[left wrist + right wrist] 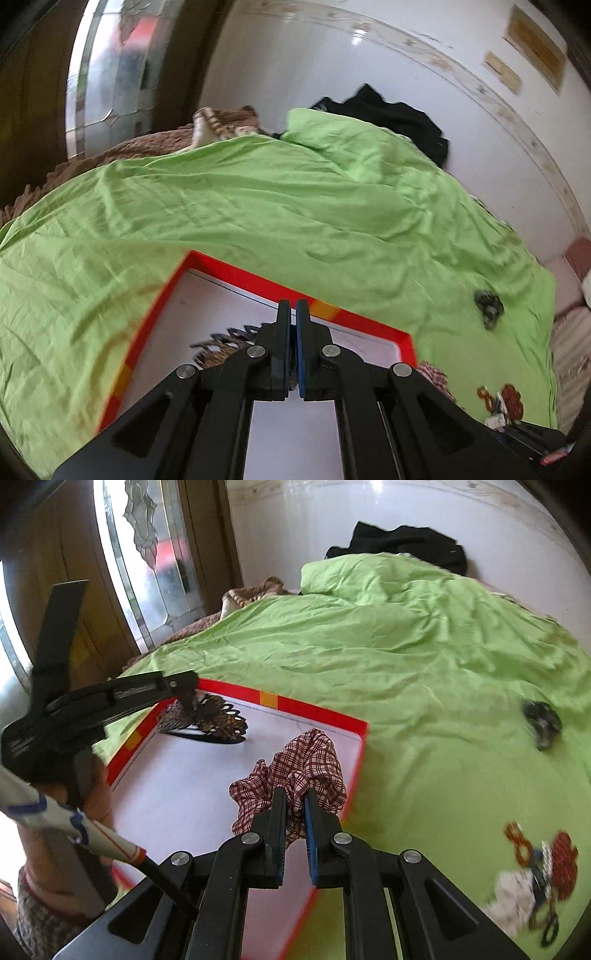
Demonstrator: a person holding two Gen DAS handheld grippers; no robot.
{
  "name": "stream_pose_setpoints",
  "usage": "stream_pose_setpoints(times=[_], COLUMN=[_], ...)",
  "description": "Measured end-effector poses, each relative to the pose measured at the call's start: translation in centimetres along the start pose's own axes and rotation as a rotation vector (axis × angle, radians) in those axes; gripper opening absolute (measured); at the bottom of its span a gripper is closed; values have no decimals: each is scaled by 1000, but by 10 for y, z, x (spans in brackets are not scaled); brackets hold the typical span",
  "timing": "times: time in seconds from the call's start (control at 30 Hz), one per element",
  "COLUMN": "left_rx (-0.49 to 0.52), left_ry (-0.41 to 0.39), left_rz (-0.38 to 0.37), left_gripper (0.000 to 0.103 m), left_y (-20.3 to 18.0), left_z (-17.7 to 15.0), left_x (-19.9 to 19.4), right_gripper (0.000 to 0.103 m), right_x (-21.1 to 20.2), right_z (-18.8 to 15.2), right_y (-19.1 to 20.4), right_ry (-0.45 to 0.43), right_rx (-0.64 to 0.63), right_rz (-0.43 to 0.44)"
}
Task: Organize jewelry
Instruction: 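Carry both items to the red-rimmed tray and open both tools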
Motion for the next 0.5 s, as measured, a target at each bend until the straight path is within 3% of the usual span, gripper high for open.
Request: stream_pose_setpoints(times=[0.1, 0.3, 0.37, 0.4, 0.43, 0.5], left_rx=[-22, -101, -105, -107, -117, -131], left_ry=[-1, 13, 6, 4, -8, -42], left_rz=[59, 36, 32, 21, 4, -17], left_gripper=[2, 3, 10, 24, 43, 51], left_y=[23, 47, 47, 47, 46, 44], left_z=[2, 0, -1, -1, -2, -1], left_x=[10, 16, 14, 12, 10, 3], right_gripper=[10, 12, 29, 39, 43, 48], right_x=[30, 67, 69, 66, 63, 51], right_z=[11, 25, 27, 28, 29, 29], right_y=[5, 1, -2, -3, -4, -5], right_ry=[18, 32, 29, 21, 10, -4], right_rx=[-3, 20, 37, 45, 53, 56], right_rz=[-20, -56, -69, -69, -64, -53])
Point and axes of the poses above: each gripper's, at about its wrist camera, not at the fingertips, and x roughly the way its jaws point, y to its left, z to its top, the point moved 6 cm from there along x, roughly the way its jaws point, and after that the axes turned 14 degrees about x, right-handed, at the moved point
